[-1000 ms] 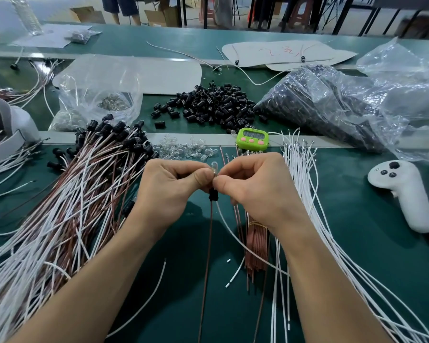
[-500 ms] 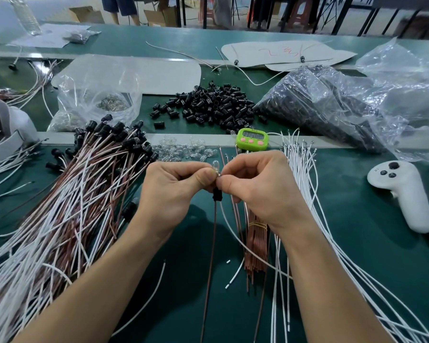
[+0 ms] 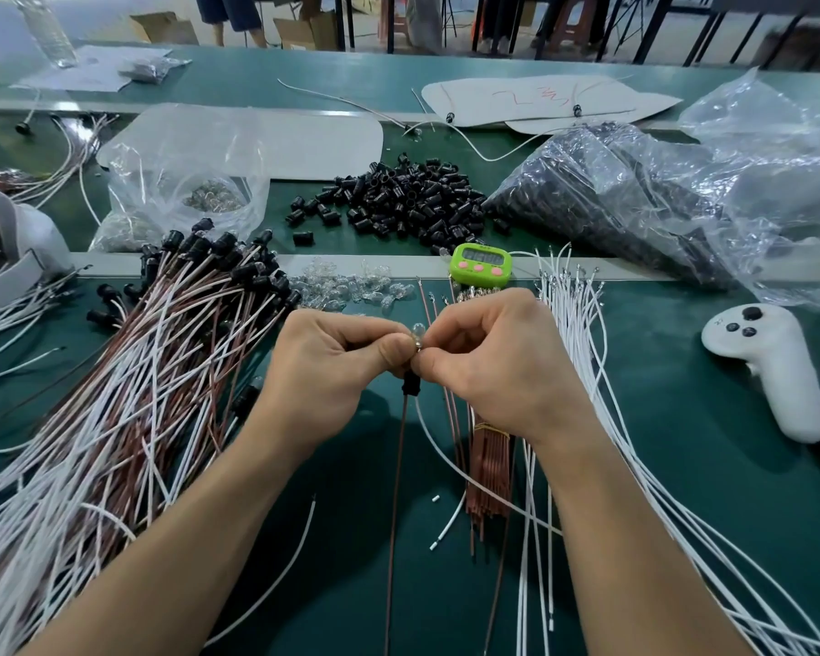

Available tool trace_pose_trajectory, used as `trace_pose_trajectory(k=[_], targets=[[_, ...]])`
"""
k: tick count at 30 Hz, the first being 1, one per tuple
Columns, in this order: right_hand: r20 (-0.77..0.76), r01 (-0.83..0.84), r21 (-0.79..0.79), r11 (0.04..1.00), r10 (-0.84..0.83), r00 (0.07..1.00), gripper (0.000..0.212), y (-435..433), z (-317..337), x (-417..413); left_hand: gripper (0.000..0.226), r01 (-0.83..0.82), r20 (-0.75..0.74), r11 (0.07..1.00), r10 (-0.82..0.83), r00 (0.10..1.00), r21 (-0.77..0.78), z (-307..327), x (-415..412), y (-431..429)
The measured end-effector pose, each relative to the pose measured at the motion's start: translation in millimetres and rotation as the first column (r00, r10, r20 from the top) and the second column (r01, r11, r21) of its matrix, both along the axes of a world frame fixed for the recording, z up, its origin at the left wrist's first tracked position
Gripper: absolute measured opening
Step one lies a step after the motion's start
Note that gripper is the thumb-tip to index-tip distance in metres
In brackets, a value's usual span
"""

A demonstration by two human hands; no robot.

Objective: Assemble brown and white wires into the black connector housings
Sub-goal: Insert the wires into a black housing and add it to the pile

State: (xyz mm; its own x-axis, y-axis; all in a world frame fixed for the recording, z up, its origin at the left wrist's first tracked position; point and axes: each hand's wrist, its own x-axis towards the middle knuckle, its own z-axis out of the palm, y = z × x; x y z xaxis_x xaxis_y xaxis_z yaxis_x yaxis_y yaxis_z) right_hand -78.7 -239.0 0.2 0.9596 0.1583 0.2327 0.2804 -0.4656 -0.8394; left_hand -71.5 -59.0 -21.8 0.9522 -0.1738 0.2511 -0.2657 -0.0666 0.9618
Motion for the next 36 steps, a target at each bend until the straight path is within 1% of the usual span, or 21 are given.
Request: trace_pose_trajectory(k=[2, 3, 7, 8, 11, 15, 17, 18, 21, 23, 25, 31, 33, 35, 36], targets=[[0.018, -0.003, -0.030, 1.000, 0.003, 1.000, 0.015, -0.8, 1.4, -0.6, 0.016, 0.027, -0.035, 0.999, -0.026, 0.999, 0.031, 1.3, 1.8, 2.8], [0.023, -0.001, -0.017, 1.000, 0.002, 1.000, 0.017, -1.4, 1.9, -0.8, 0.017, 0.043, -0.055, 0.998, -0.041, 0.998, 0.042, 1.7, 2.4, 3.9], [0.031, -0.046, 0.106, 0.993, 0.042, 0.999, 0.028, -5.0, 3.4, 0.7, 0.009, 0.135, -0.150, 0.991, -0.131, 0.980, 0.016, 6.6, 0.6, 6.0], [0.035, -0.072, 0.116, 0.991, 0.068, 0.997, 0.030, -4.9, 3.3, 0.7, 0.012, 0.159, -0.170, 0.987, -0.155, 0.973, 0.009, 7.3, 0.4, 6.8], [0.012, -0.145, 0.139, 0.980, 0.144, 0.989, 0.028, -4.0, 1.4, 1.1, 0.019, 0.201, -0.221, 0.980, -0.198, 0.955, -0.012, 8.2, 1.4, 10.1], [-0.031, -0.185, 0.195, 0.963, 0.194, 0.980, 0.027, -7.2, 0.6, 3.7, 0.010, 0.221, -0.243, 0.974, -0.224, 0.944, -0.041, 8.9, -0.5, 8.9], [-0.060, -0.197, 0.222, 0.955, 0.215, 0.975, 0.026, -9.5, 1.2, 4.3, 0.009, 0.227, -0.248, 0.973, -0.231, 0.941, -0.048, 7.9, -0.8, 7.8], [-0.070, -0.201, 0.225, 0.953, 0.222, 0.972, 0.026, -10.3, 1.4, 4.3, 0.010, 0.227, -0.255, 0.973, -0.231, 0.939, -0.046, 7.6, -0.4, 7.6], [-0.080, -0.213, 0.206, 0.955, 0.234, 0.969, 0.025, -10.9, 2.1, 3.6, 0.023, 0.239, -0.273, 0.971, -0.234, 0.933, -0.015, 6.3, -0.4, 9.5], [-0.071, -0.235, 0.201, 0.951, 0.253, 0.965, 0.022, -10.4, 2.3, 3.0, 0.020, 0.257, -0.308, 0.966, -0.248, 0.918, -0.014, 6.7, -1.3, 10.1], [-0.078, -0.242, 0.203, 0.949, 0.262, 0.962, 0.020, -10.0, 2.2, 3.2, 0.018, 0.276, -0.349, 0.960, -0.271, 0.897, -0.037, 6.5, -1.6, 9.6], [-0.088, -0.244, 0.180, 0.953, 0.263, 0.961, 0.019, -12.5, 2.2, 4.2, 0.031, 0.237, -0.423, 0.959, -0.281, 0.861, -0.154, 2.2, -1.8, 7.1], [-0.090, -0.243, 0.173, 0.955, 0.261, 0.961, 0.017, -13.5, 1.5, 4.5, 0.027, 0.261, -0.428, 0.956, -0.295, 0.854, -0.137, 2.2, -1.5, 9.2], [-0.078, -0.229, 0.179, 0.957, 0.245, 0.966, 0.017, -14.7, 0.5, 5.0, 0.015, 0.294, -0.425, 0.949, -0.315, 0.848, -0.118, 2.0, -0.7, 12.3], [-0.068, -0.217, 0.187, 0.958, 0.233, 0.970, 0.018, -15.2, 0.3, 5.5, 0.015, 0.299, -0.423, 0.948, -0.318, 0.849, -0.112, 1.4, -0.1, 14.3]])
